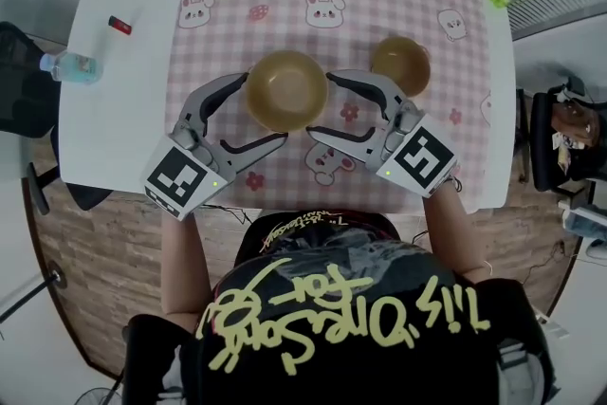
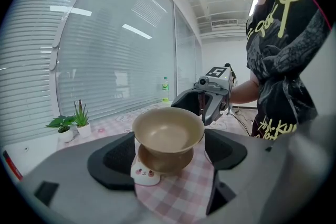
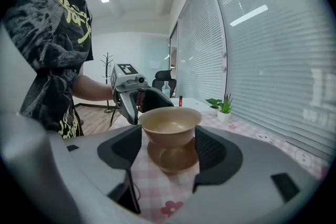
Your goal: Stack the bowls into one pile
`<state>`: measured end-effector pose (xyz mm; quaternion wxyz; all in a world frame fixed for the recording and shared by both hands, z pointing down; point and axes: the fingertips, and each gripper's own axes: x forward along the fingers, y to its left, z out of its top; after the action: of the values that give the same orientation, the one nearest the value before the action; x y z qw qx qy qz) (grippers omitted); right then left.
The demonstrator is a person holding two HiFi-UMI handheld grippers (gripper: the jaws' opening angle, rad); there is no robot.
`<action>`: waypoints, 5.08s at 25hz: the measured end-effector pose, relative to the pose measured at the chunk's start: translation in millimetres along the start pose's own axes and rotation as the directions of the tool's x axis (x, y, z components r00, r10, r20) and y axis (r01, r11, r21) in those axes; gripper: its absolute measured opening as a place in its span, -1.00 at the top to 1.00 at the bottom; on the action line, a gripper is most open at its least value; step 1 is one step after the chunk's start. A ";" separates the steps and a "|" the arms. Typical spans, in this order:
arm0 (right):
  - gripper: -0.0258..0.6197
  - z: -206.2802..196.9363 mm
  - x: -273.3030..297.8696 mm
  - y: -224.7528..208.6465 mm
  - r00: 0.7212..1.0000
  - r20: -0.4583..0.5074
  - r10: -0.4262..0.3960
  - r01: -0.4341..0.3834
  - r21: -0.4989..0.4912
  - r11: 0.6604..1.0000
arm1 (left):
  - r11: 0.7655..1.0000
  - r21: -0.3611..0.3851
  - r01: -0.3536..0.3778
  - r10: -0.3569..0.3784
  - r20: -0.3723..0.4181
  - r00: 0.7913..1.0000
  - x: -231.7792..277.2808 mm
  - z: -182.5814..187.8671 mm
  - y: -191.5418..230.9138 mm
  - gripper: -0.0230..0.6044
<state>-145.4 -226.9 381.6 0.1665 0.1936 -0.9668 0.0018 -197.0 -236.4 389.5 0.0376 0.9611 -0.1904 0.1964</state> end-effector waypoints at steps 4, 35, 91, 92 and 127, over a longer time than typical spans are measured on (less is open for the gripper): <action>-0.05 -9.7 0.7 -2.3 1.000 -0.024 -0.010 0.011 0.018 1.000 | 1.000 -0.009 0.013 -0.013 0.001 1.000 7.4 -6.2 1.2 -0.40; -0.05 -56.6 15.5 -5.0 0.997 -0.078 -0.017 0.022 0.064 0.998 | 0.999 -0.024 -0.026 0.024 -0.076 0.997 32.9 -42.6 3.0 -0.45; -0.05 -27.0 -63.1 -24.1 0.955 -0.002 -0.295 0.294 0.113 0.949 | 0.998 0.041 -0.050 0.045 0.100 0.994 37.3 15.4 -25.9 -0.56; -0.05 -26.1 -70.3 -26.7 0.956 0.005 -0.294 0.291 0.111 0.950 | 0.998 0.043 -0.056 0.051 0.108 0.993 40.2 22.2 -30.4 -0.56; -0.06 -124.9 -160.6 -104.0 0.998 -0.060 -0.023 0.026 0.052 0.998 | 0.978 -0.133 -0.159 0.164 0.025 0.986 200.6 31.2 -87.0 -0.56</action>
<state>73.5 -254.7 441.4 0.1902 0.2097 -0.9586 0.0310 18.0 -231.0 439.6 0.0809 0.9413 -0.2807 0.1689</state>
